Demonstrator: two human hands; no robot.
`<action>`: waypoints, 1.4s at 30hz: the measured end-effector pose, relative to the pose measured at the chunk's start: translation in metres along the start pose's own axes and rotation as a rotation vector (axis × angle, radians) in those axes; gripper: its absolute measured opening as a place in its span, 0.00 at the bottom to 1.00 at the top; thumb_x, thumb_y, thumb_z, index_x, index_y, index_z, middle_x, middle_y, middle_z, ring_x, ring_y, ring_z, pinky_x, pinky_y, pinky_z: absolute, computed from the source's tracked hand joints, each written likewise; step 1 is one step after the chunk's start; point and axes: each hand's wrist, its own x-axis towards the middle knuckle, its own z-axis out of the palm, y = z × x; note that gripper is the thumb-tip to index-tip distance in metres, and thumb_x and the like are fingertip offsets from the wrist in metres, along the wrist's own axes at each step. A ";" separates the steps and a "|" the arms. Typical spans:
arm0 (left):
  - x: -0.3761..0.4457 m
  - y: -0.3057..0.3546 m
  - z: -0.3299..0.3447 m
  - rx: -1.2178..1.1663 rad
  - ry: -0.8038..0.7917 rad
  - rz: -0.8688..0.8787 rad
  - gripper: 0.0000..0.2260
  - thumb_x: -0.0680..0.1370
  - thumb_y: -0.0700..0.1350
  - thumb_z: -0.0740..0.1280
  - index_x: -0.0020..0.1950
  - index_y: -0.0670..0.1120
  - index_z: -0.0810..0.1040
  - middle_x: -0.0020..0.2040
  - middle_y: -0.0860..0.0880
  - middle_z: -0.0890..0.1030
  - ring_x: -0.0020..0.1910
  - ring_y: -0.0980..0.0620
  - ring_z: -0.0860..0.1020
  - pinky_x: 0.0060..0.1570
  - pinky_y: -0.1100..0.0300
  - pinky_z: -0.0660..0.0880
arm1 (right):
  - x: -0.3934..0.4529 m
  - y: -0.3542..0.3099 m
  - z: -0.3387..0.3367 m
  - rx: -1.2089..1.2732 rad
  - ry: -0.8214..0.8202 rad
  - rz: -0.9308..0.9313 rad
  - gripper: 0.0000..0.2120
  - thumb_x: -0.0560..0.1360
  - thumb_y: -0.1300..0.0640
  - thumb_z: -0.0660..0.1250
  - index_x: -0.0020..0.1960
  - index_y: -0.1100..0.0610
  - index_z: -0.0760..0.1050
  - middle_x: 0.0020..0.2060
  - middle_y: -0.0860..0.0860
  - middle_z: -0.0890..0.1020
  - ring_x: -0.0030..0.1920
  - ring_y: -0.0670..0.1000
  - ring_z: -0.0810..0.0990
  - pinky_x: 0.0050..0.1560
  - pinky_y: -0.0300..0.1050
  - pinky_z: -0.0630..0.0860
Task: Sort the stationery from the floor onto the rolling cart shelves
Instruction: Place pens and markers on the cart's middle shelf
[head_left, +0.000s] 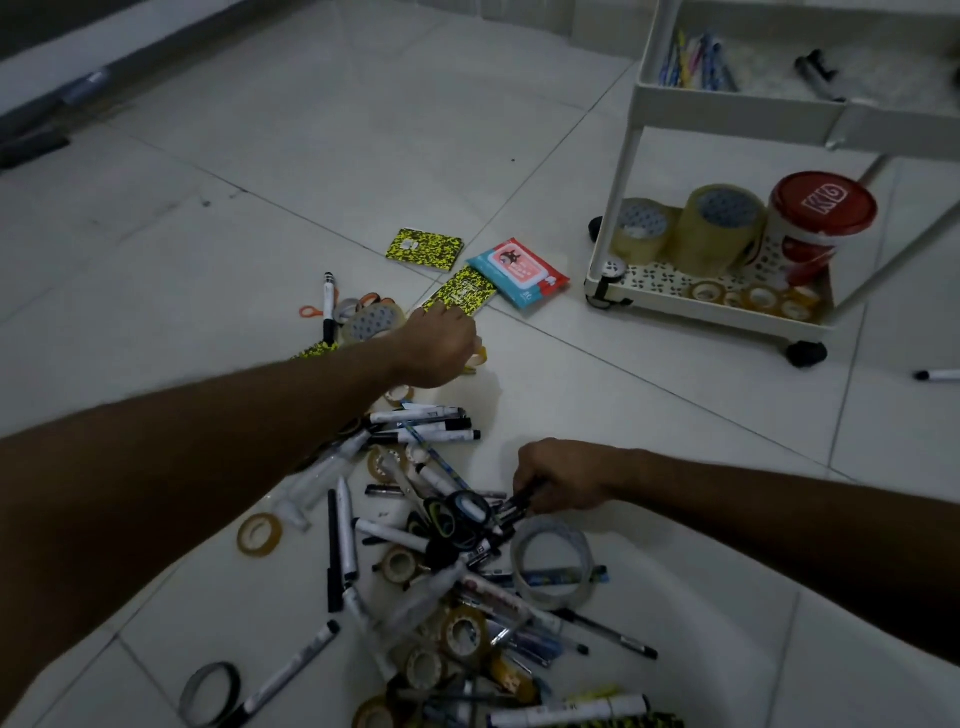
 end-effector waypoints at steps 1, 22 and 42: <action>-0.002 0.004 -0.003 -0.024 -0.013 -0.008 0.15 0.86 0.48 0.54 0.60 0.39 0.74 0.60 0.38 0.76 0.58 0.38 0.72 0.56 0.46 0.69 | -0.001 -0.002 0.000 -0.022 0.000 0.004 0.11 0.76 0.59 0.70 0.57 0.61 0.82 0.48 0.55 0.78 0.49 0.54 0.77 0.43 0.40 0.66; 0.026 0.073 -0.107 -0.756 0.157 -0.065 0.21 0.85 0.56 0.55 0.54 0.43 0.81 0.48 0.49 0.84 0.48 0.52 0.81 0.54 0.54 0.76 | -0.130 -0.014 -0.136 0.585 0.689 0.216 0.04 0.79 0.58 0.68 0.47 0.54 0.81 0.31 0.47 0.77 0.32 0.46 0.72 0.31 0.40 0.68; 0.106 0.130 -0.210 -1.093 0.657 0.043 0.11 0.81 0.52 0.67 0.48 0.45 0.78 0.39 0.47 0.83 0.37 0.51 0.84 0.38 0.57 0.77 | -0.246 -0.003 -0.266 0.429 1.700 0.501 0.05 0.71 0.57 0.71 0.41 0.58 0.83 0.30 0.49 0.81 0.28 0.45 0.76 0.27 0.37 0.68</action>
